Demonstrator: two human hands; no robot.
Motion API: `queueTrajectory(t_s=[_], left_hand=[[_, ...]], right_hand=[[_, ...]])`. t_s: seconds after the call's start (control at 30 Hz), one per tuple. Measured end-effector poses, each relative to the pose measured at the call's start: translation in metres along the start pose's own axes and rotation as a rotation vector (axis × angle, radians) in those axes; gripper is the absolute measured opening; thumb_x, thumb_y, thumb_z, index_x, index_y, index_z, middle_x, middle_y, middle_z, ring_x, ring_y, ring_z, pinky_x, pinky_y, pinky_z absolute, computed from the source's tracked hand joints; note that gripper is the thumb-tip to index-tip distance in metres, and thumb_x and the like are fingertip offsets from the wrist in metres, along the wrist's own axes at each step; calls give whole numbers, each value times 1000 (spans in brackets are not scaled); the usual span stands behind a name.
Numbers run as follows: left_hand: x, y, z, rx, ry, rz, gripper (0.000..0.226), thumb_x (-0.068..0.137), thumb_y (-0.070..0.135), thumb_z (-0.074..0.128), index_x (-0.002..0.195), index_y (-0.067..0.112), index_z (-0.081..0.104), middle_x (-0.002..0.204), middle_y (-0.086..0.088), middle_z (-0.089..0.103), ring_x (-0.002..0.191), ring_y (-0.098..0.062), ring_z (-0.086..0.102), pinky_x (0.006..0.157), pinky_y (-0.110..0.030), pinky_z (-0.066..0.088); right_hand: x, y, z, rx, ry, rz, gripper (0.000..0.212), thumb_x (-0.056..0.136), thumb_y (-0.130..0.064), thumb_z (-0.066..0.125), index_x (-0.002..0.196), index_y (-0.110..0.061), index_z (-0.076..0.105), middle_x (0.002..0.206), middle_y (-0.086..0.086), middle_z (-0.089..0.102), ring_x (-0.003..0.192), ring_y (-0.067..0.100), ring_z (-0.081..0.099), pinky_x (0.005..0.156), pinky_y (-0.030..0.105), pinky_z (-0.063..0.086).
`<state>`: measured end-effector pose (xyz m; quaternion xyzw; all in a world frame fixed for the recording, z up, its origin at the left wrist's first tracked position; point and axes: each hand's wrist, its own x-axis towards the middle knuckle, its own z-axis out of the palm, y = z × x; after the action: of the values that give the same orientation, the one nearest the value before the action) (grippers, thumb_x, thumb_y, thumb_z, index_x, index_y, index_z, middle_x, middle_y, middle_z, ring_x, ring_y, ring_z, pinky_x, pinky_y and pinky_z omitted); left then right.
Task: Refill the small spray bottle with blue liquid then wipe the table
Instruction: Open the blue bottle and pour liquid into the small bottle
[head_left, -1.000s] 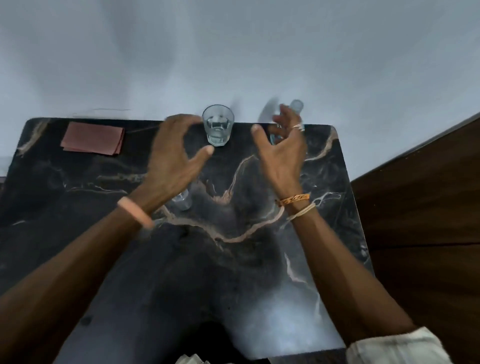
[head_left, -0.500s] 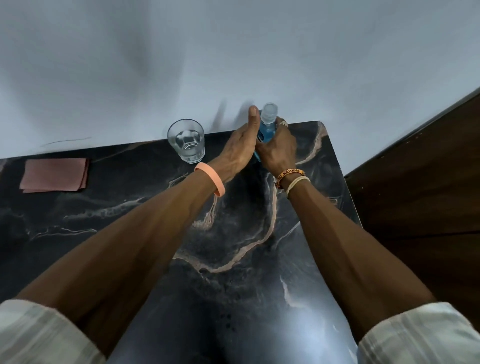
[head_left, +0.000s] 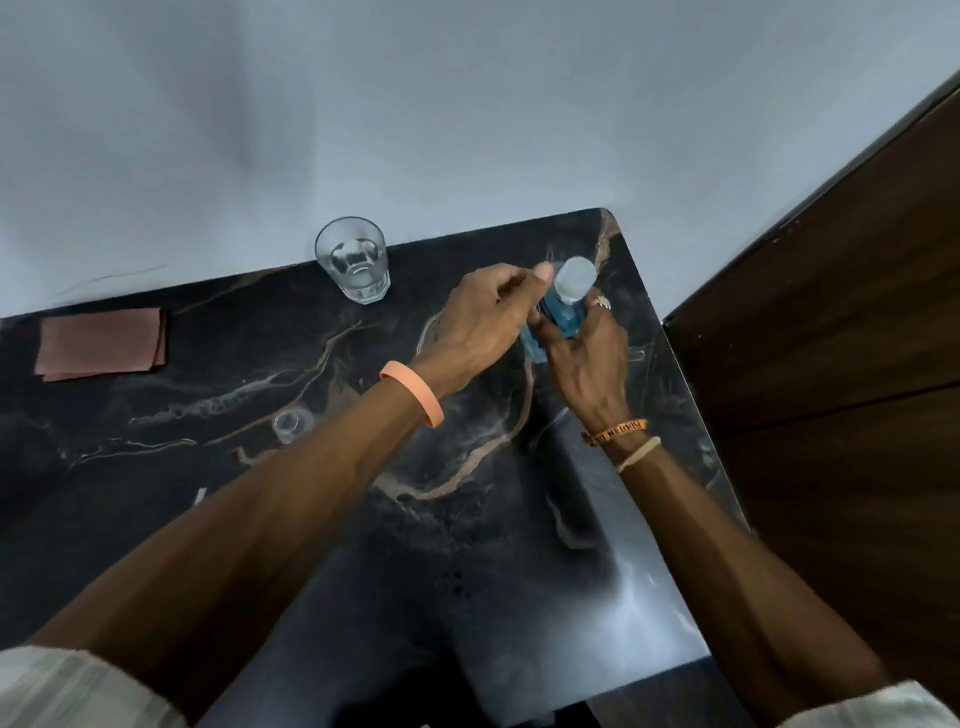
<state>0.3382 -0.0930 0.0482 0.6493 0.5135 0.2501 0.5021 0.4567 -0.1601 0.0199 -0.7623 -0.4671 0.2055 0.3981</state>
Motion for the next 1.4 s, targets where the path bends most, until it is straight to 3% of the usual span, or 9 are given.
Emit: queueTrajectory(t_s=[0.07,0.23,0.33,0.43,0.7,0.83,0.97,1.17,1.4], left_hand=[[-18,-4,8,-45,-31,-66,23,89,42,65,103,25,71,95,6,74,91,-10,70,86,-36,57],[-66,-14,24,-66,-149,-121,40,86,11,69,124,19,63,99,0,75,98,-12,69,99,-38,51],[-83,-21,32,-31,-163,-124,36,87,11,68,122,20,65,96,4,76,95,-8,70,96,-35,53],[-95,-29,38,1,-188,-121,37,88,10,67,124,20,64,95,6,76,96,-7,70,97,-36,53],[-106,-35,42,85,-170,-70,45,87,17,70,131,21,58,124,0,67,114,-13,62,102,-38,50],[-110,-21,36,138,-77,158,50,87,20,68,135,24,54,138,6,57,122,-7,53,105,-31,45],[-108,-3,40,220,-190,346,56,87,8,67,139,21,52,146,4,50,136,-6,40,113,-21,28],[-102,6,50,407,-172,456,44,83,5,72,126,13,65,130,-6,64,125,-18,55,111,-38,38],[-103,14,44,569,-180,572,41,88,-1,61,127,12,64,127,-3,65,102,-20,59,93,-28,42]], right_hand=[[-28,7,-15,-19,-11,10,43,88,-35,70,123,-15,56,113,2,67,97,16,63,81,33,53],[-83,27,-34,-118,20,3,41,86,-39,70,119,-16,59,98,-1,66,83,16,61,68,25,42],[-102,34,-34,-162,24,8,43,85,-38,72,120,-18,58,91,-7,61,75,11,55,59,20,38],[-112,43,-31,-168,-4,36,45,85,-35,73,123,-16,58,103,2,69,85,20,63,68,24,42],[-117,48,-28,-179,0,8,52,86,-38,71,129,-14,54,109,5,68,94,23,66,73,22,41],[-114,43,-33,-112,-14,2,67,80,-55,69,133,-21,47,121,0,63,105,16,61,82,31,52],[-114,45,-32,-89,11,-57,45,93,-37,63,128,-10,55,106,8,69,90,26,66,75,39,53],[-118,43,-29,-59,74,-56,45,92,-49,54,115,-10,60,90,5,69,74,21,64,66,40,51],[-117,43,-30,-48,68,-63,46,94,-51,55,120,-13,60,99,4,71,83,22,67,74,44,55]])
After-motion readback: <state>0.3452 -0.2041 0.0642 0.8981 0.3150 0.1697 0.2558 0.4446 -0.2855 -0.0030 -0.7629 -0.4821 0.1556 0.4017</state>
